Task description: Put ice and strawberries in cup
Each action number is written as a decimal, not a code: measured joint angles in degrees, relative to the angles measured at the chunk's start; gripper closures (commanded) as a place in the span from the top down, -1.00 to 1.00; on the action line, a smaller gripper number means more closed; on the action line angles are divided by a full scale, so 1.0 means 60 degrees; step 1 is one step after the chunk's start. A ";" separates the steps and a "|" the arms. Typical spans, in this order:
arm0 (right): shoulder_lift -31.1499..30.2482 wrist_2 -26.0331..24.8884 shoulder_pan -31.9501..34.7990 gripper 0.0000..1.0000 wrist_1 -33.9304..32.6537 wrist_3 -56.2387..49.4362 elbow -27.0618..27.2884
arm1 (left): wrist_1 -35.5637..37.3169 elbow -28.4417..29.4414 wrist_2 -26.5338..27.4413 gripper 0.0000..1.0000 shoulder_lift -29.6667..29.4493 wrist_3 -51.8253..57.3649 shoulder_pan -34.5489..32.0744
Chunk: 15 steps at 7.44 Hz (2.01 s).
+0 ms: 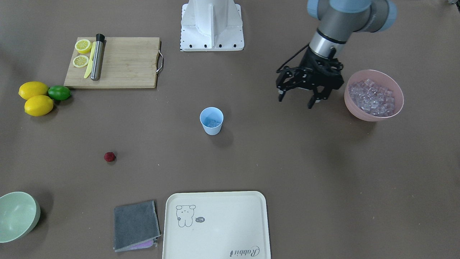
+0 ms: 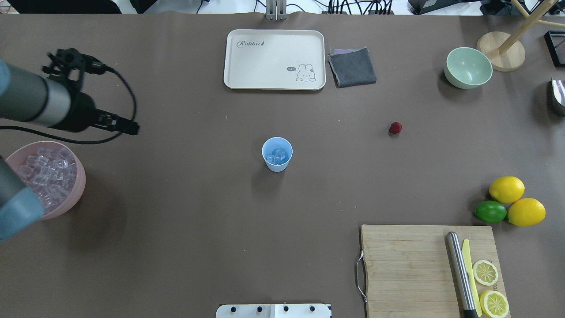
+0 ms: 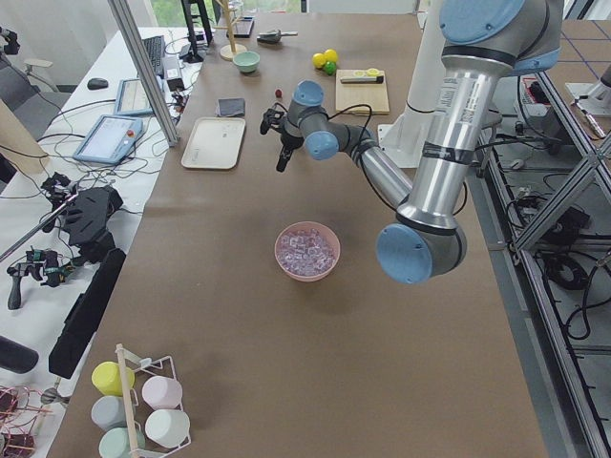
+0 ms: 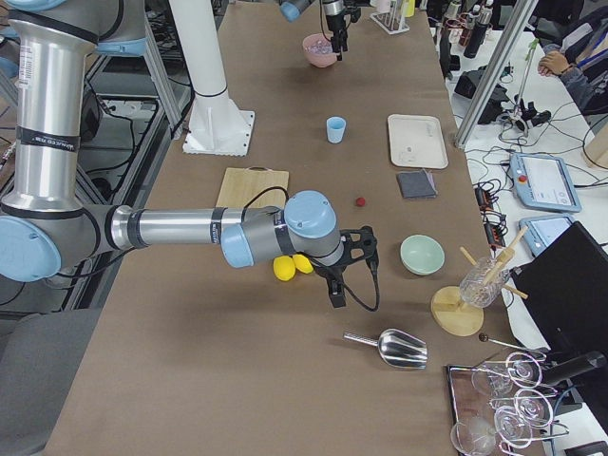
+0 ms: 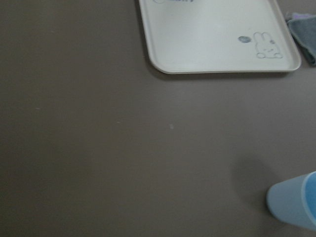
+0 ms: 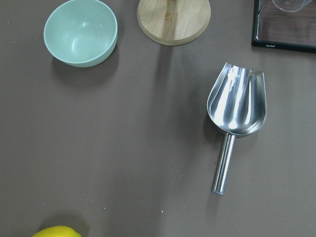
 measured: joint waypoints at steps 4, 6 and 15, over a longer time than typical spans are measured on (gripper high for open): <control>0.1198 -0.0379 -0.1570 1.00 -0.0023 0.2371 -0.0012 | 0.0089 0.1273 -0.3328 1.00 0.2237 0.5140 -0.3825; 0.2466 -0.1685 -0.3565 1.00 -0.0017 0.5087 -0.0096 | -0.0043 0.1725 -0.3525 1.00 0.2837 0.6544 -0.4537; 0.4905 -0.4931 -0.7695 0.88 0.1012 0.7069 -0.2096 | -0.0114 0.2106 -0.3534 1.00 0.3084 0.7329 -0.4810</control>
